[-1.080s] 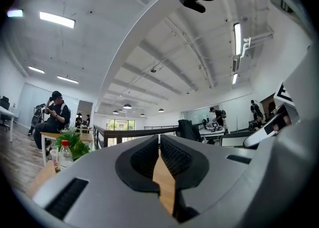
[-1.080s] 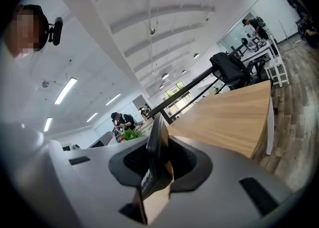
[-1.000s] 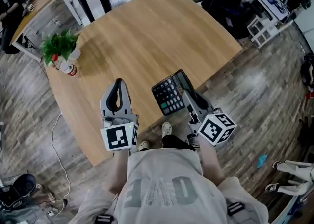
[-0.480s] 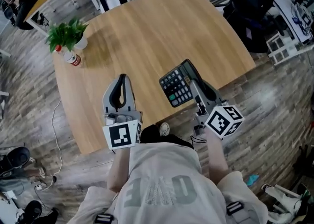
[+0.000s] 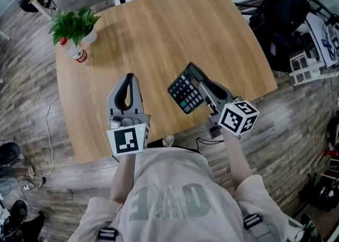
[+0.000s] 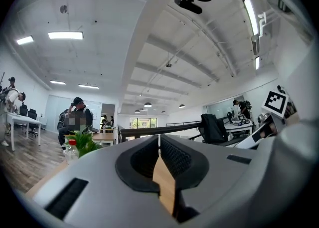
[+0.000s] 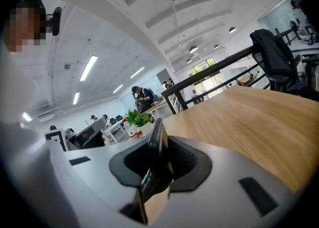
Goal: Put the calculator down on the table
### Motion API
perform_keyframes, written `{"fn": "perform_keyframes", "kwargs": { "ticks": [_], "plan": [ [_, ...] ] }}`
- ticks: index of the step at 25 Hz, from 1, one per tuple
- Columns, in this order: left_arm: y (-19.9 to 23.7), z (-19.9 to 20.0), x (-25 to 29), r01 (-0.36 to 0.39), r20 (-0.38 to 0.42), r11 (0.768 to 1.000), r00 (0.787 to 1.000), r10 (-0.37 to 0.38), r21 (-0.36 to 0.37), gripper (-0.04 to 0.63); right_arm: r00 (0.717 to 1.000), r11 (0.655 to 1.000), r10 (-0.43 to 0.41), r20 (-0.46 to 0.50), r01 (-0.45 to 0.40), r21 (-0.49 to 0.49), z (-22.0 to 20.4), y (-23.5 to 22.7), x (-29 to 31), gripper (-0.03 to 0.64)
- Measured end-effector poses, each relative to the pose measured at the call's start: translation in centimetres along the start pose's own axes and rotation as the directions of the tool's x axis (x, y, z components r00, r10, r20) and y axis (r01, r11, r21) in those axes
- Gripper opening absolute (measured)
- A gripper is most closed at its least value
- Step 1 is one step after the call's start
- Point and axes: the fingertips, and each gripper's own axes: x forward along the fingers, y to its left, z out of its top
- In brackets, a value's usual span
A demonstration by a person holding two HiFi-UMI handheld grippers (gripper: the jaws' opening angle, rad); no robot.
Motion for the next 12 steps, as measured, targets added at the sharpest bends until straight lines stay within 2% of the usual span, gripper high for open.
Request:
{"fn": "perform_keyframes", "kwargs": {
  "ticks": [6, 9, 12],
  "plan": [
    [2.3, -1.6, 1.0, -0.062, -0.053, 0.998, 0.997, 0.062, -0.007, 0.019, 0.983, 0.989, 0.08, -0.163, -0.099, -0.111, 1.5, -1.5, 4.9, 0.086],
    [3.7, -2.7, 1.0, -0.108, -0.096, 0.994, 0.99, 0.106, -0.014, 0.019, 0.959, 0.97, 0.131, -0.25, -0.176, -0.167, 1.8, -1.5, 7.7, 0.086],
    [4.7, -3.7, 0.5, -0.145, -0.126, 0.989, 0.982, 0.141, -0.02, 0.018, 0.922, 0.942, 0.2, -0.331, -0.274, -0.193, 1.4, -0.9, 10.1, 0.086]
  ]
}}
